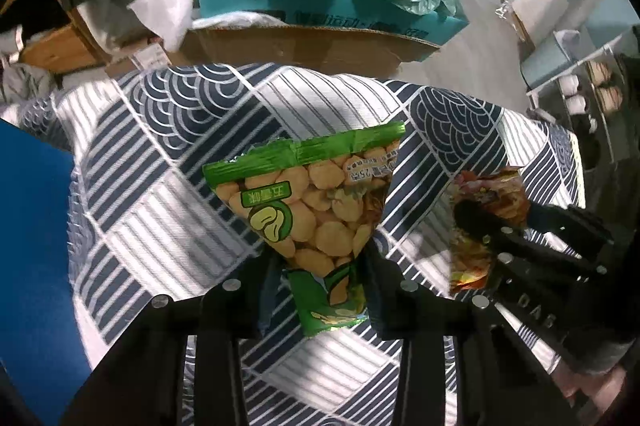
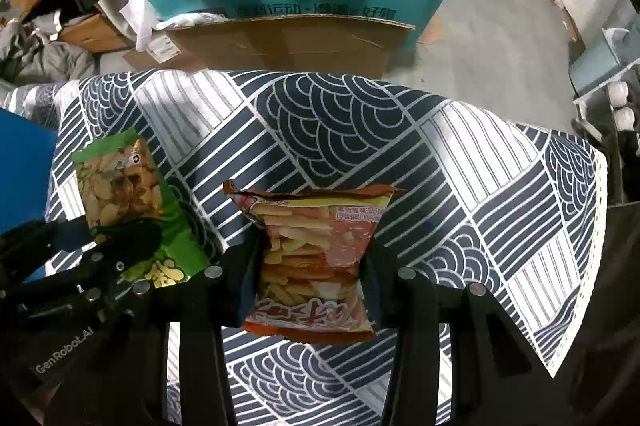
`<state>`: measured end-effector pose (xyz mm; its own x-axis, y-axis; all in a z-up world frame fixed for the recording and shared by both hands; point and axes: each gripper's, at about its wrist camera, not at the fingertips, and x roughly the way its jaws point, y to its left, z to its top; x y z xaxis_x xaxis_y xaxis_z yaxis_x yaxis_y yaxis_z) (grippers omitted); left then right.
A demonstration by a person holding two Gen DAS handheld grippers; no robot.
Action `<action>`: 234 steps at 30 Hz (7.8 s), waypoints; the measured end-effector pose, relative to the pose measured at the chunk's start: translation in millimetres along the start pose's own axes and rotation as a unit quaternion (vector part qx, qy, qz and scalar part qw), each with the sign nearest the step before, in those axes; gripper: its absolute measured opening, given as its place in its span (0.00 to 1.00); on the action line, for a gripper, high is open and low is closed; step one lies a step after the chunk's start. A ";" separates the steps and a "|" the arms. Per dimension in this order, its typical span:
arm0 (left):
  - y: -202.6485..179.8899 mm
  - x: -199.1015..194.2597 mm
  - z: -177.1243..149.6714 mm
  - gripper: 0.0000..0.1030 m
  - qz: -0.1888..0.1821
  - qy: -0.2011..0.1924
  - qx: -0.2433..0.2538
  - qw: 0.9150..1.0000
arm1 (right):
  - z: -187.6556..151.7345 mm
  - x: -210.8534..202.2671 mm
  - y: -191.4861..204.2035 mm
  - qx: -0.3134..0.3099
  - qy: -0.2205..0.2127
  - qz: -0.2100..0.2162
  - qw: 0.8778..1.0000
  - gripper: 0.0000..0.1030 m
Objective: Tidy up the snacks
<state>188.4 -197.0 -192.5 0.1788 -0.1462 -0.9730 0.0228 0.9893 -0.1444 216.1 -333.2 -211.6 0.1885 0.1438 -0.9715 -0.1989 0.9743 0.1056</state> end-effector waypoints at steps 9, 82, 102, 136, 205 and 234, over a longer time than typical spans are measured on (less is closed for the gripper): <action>18.6 -27.2 -9.8 0.34 0.025 -0.027 0.034 0.999 | -11.1 -25.5 8.8 0.027 -0.015 0.000 1.000 0.41; 285.9 -218.1 -79.1 0.33 0.062 -0.185 -0.077 0.978 | -6.0 -129.5 323.3 -0.147 -0.110 0.102 0.978 0.41; 319.2 -196.1 -60.8 0.34 0.060 -0.179 -0.123 0.974 | 31.6 -87.7 366.3 -0.141 -0.088 0.092 0.982 0.41; 290.6 -268.1 -103.7 0.80 0.063 -0.219 -0.090 0.970 | -24.8 -174.4 346.8 -0.143 -0.189 0.086 0.968 0.74; 250.5 -278.7 -144.0 0.85 0.117 -0.248 -0.050 0.960 | -79.8 -182.2 291.3 -0.117 -0.236 0.068 0.962 0.74; 265.4 -283.7 -146.3 0.89 0.120 -0.246 -0.092 0.957 | -78.0 -182.7 291.2 -0.117 -0.233 0.067 0.963 0.74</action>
<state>-0.2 106.4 18.9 0.5996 0.1495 -0.7862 -0.2431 0.9700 -0.0010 48.7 -89.2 -19.9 0.5462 0.3813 -0.7459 -0.4524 0.8837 0.1204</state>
